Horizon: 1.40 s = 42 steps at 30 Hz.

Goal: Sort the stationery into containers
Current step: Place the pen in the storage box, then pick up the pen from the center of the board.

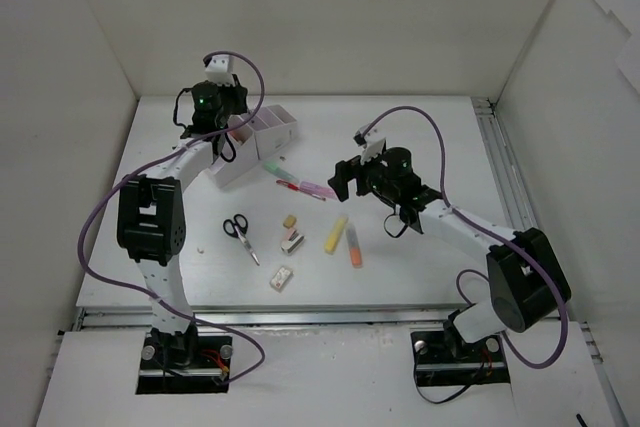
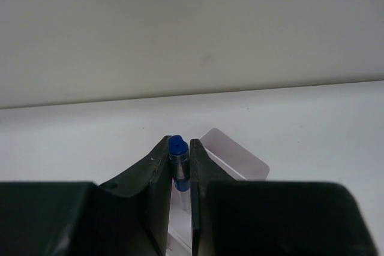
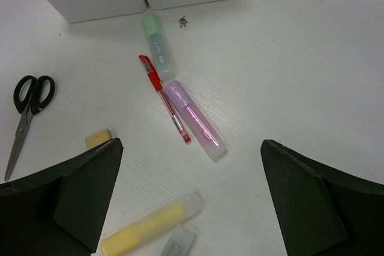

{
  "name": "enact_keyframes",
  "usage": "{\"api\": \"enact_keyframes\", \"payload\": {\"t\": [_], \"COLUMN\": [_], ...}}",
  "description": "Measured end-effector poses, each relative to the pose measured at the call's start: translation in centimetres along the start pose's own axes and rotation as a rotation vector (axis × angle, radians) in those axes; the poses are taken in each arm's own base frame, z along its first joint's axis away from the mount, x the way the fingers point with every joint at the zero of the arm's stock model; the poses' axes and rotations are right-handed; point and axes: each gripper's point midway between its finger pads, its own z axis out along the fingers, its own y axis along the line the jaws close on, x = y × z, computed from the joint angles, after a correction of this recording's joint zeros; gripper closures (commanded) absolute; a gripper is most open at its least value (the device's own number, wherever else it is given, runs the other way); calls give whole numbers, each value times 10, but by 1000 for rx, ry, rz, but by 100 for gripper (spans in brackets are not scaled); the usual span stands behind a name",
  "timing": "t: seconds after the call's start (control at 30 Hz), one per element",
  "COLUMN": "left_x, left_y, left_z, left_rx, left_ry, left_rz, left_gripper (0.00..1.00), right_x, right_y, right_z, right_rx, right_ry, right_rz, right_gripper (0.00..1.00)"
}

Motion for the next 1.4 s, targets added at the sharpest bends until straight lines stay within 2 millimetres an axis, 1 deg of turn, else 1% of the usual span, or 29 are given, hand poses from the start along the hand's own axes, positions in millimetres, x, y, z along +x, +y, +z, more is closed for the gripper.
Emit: {"api": "enact_keyframes", "payload": {"t": [0.1, 0.17, 0.23, 0.27, 0.3, 0.33, 0.37, 0.4, 0.47, 0.57, 0.6, 0.67, 0.77, 0.83, 0.9, 0.97, 1.07, 1.13, 1.2, 1.27, 1.3, 1.4], "left_x": [9, 8, 8, 8, 9, 10, 11, 12, 15, 18, 17, 10, -14, -37, -56, -71, -83, -80, -68, -50, -38, -9], "left_y": [8, 10, 12, 13, 13, 14, 14, 14, 15, 15, 15, 13, 7, 2, -3, -8, -15, -17, -17, -15, -13, -8], "left_z": [1, 1, 1, 1, 1, 1, 0, 0, -2, -11, -14, -21, -36, -50, -68, -89, -123, -149, -174, -195, -205, -227], "left_rx": [-35, -49, -58, -61, -63, -65, -66, -68, -73, -84, -86, -87, -84, -79, -75, -73, -74, -82, -98, -118, -134, -174], "left_ry": [12, 5, 0, 1, 3, 7, 11, 17, 28, 48, 50, 49, 24, -10, -38, -55, -64, -55, -38, -12, 10, 71], "left_rz": [5, 6, 10, 9, 8, 8, 7, 3, 2, -3, -2, -4, -5, -6, -9, -16, -27, -43, -68, -88, -100, -124], "left_gripper": [100, 86, 68, 66, 61, 50, 47, 39, 29, 19, 10, 1, 0, 1, 1, 0, 0, 1, 0, 0, 1, 0], "right_x": [6, 11, 16, 19, 21, 23, 23, 24, 25, 25, 25, 24, 26, 35, 49, 61, 78, 90, 100, 108, 111, 118], "right_y": [-3, -4, -6, -6, -7, -8, -9, -10, -13, -11, -11, -4, 14, 24, 32, 34, 34, 33, 33, 32, 32, 31], "right_z": [-1, 0, 2, 4, 6, 9, 12, 16, 21, 27, 29, 32, 42, 46, 46, 46, 47, 47, 48, 51, 53, 59], "right_rx": [6, 9, 9, 7, 6, 5, 5, 5, 5, -4, -5, -19, -59, -81, -97, -103, -102, -97, -92, -88, -86, -80], "right_ry": [23, 40, 63, 75, 92, 105, 117, 129, 153, 182, 193, 216, 239, 262, 304, 343, 397, 432, 462, 484, 491, 511], "right_rz": [0, -3, -10, -18, -24, -31, -40, -48, -66, -110, -127, -163, -202, -208, -200, -185, -154, -133, -113, -95, -90, -68], "right_gripper": [2, 2, 2, 2, 2, 2, 2, 2, 2, 2, 2, 2, 2, 2, 2, 2, 2, 2, 2, 2, 2, 2]}}
